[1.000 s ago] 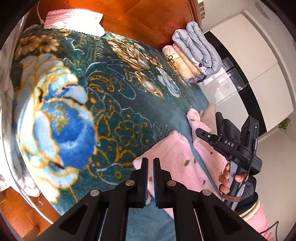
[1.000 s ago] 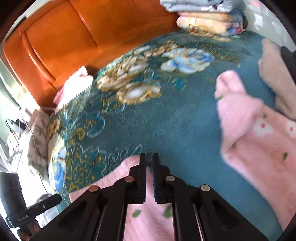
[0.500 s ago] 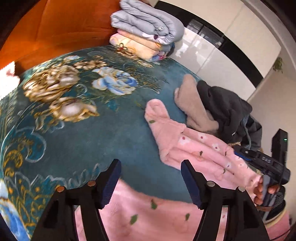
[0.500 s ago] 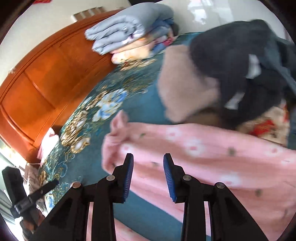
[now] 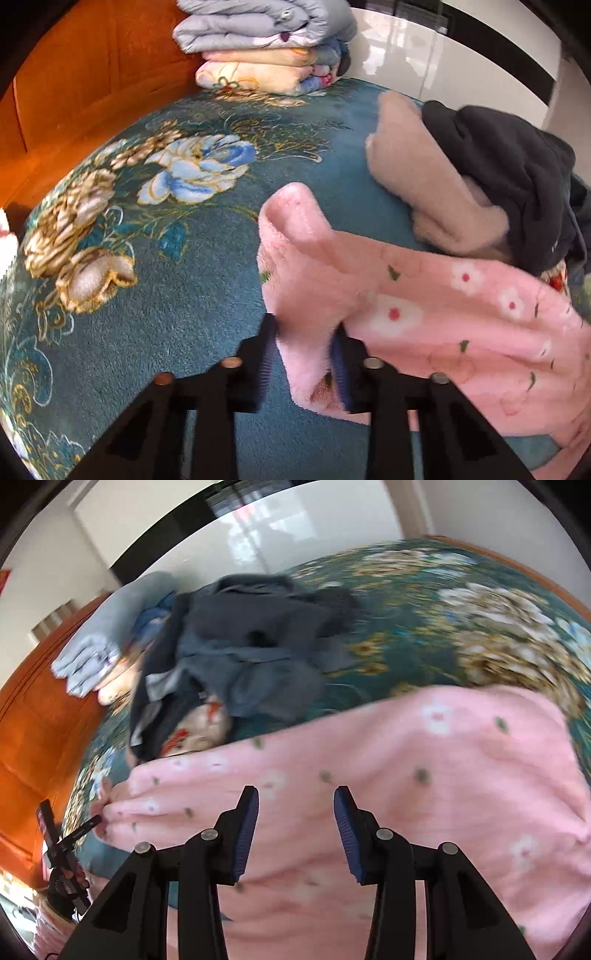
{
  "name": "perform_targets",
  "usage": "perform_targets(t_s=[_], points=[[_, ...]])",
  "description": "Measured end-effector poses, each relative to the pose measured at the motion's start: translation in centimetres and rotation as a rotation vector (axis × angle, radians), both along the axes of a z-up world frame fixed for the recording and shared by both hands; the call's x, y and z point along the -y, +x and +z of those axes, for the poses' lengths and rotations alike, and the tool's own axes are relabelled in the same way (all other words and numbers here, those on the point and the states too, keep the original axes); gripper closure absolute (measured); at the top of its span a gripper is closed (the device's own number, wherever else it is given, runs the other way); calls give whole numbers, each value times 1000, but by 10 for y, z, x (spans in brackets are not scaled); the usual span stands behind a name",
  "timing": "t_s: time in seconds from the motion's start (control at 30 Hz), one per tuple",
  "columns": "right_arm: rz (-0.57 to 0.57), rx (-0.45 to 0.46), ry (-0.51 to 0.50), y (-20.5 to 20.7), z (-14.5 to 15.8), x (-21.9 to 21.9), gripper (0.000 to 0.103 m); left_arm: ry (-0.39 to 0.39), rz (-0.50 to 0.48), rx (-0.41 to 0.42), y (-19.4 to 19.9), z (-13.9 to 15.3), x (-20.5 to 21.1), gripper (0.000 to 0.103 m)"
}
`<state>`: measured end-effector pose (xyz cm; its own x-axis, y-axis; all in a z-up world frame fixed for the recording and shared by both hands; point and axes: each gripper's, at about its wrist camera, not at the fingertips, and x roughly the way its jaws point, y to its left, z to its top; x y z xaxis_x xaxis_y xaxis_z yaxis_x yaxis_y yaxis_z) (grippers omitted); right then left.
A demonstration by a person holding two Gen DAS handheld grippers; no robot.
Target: Fold clothes
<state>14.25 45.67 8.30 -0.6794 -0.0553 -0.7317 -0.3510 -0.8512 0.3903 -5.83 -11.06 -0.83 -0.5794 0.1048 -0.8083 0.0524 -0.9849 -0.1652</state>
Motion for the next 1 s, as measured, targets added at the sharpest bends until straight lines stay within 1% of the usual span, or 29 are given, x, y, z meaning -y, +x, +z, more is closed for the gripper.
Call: perform_targets(t_s=[0.07,0.13,0.2,0.23,0.33,0.4,0.5,0.6,0.63,0.67,0.7,0.77,0.8,0.83,0.9,0.93,1.0], points=[[-48,10,-20,18,-7,-21,59,24,47,-20,0,7,18,95],[-75,10,-46,31,-13,-32,59,82,100,-54,4,16,42,98],[-97,6,-69,43,-18,-41,59,187,158,-56,8,18,69,98],[-106,4,-74,47,-20,-44,59,226,183,-37,8,15,80,98],[-133,7,-101,58,-26,-50,59,234,225,35,10,-6,93,98],[-138,3,-125,64,-29,-52,59,262,254,74,15,-20,100,98],[-133,-5,-131,74,-26,-52,59,314,293,83,20,-26,111,98],[-122,-12,-132,85,-18,-50,59,348,289,83,22,-25,111,98],[-120,-18,-126,90,-13,-50,59,368,290,82,24,-23,111,94],[-119,-28,-123,96,-9,-49,59,399,293,80,27,-22,112,94],[-118,-38,-120,103,-4,-49,59,430,294,80,31,-20,114,92],[-126,-57,-119,119,5,-52,59,471,297,81,38,-13,118,77],[-136,-63,-116,127,8,-54,59,483,294,76,43,-7,120,58],[-148,-69,-117,136,11,-56,59,492,281,60,49,0,122,51],[-172,-82,-119,153,16,-62,59,504,246,21,64,15,126,49],[-185,-87,-124,161,17,-64,59,499,229,10,73,23,128,45],[-207,-95,-129,177,19,-66,59,471,198,-8,92,35,133,41]])
